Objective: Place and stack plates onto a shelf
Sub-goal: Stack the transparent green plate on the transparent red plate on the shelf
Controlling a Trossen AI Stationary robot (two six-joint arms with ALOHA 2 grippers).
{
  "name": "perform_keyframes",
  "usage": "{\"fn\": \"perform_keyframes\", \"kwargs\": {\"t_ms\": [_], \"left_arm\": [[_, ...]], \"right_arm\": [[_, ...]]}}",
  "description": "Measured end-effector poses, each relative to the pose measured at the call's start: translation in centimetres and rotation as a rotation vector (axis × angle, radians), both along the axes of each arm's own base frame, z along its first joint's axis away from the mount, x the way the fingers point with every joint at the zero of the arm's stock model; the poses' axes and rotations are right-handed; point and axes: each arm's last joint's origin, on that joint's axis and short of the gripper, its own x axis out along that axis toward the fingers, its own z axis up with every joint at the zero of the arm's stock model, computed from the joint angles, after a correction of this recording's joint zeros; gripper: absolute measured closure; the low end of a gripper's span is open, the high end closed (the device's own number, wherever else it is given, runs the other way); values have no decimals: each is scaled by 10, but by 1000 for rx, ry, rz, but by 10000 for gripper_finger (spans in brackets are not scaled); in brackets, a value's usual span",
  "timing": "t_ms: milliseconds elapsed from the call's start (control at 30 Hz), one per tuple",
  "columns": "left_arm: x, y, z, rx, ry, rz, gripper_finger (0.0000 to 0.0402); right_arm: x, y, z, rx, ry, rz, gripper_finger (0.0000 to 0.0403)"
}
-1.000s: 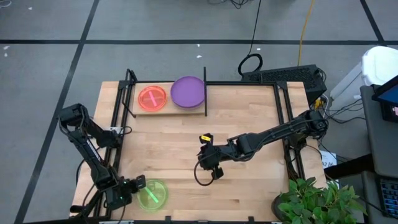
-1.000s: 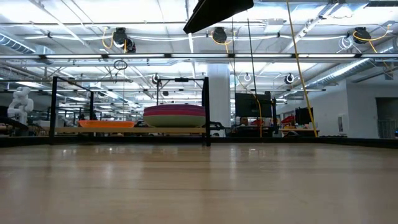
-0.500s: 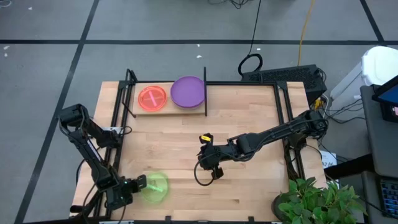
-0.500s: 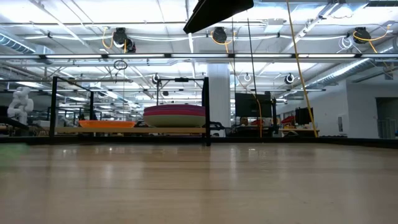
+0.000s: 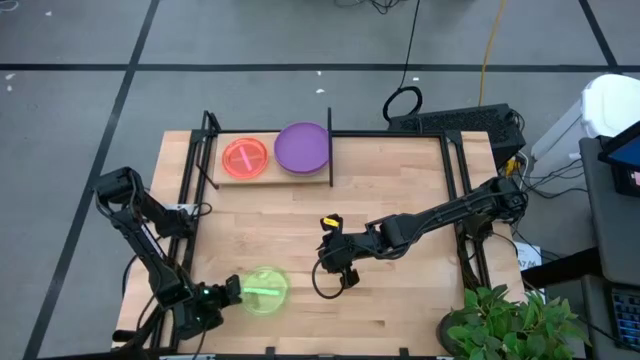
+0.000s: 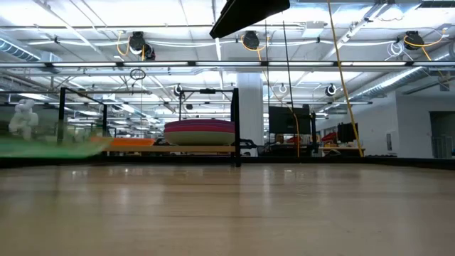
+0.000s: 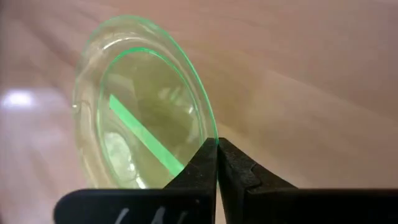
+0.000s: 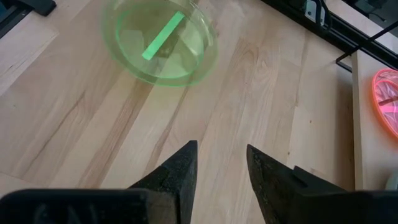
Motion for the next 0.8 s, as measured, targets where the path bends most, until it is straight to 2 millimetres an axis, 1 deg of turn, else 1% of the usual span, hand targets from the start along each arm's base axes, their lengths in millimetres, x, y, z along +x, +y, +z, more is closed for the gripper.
{"fn": "perform_keyframes", "kwargs": {"t_ms": [200,333,400,500,633,800], "left_arm": [[22,0,15,45,-110,50,399],[40,6,24,83,-165,103,400],[50,10,31,99,-178,135,400],[64,20,43,113,-192,171,400],[76,38,63,108,-234,211,400],[78,64,90,68,-290,280,400]], "right_arm": [[-1,-1,-1,-22,13,4,282],[-5,-4,0,-79,31,-49,282],[-10,-6,5,-89,31,-89,282],[-17,-9,13,-66,27,-124,282],[-28,-11,25,-32,31,-158,282],[-41,-15,38,12,33,-206,282]]}}
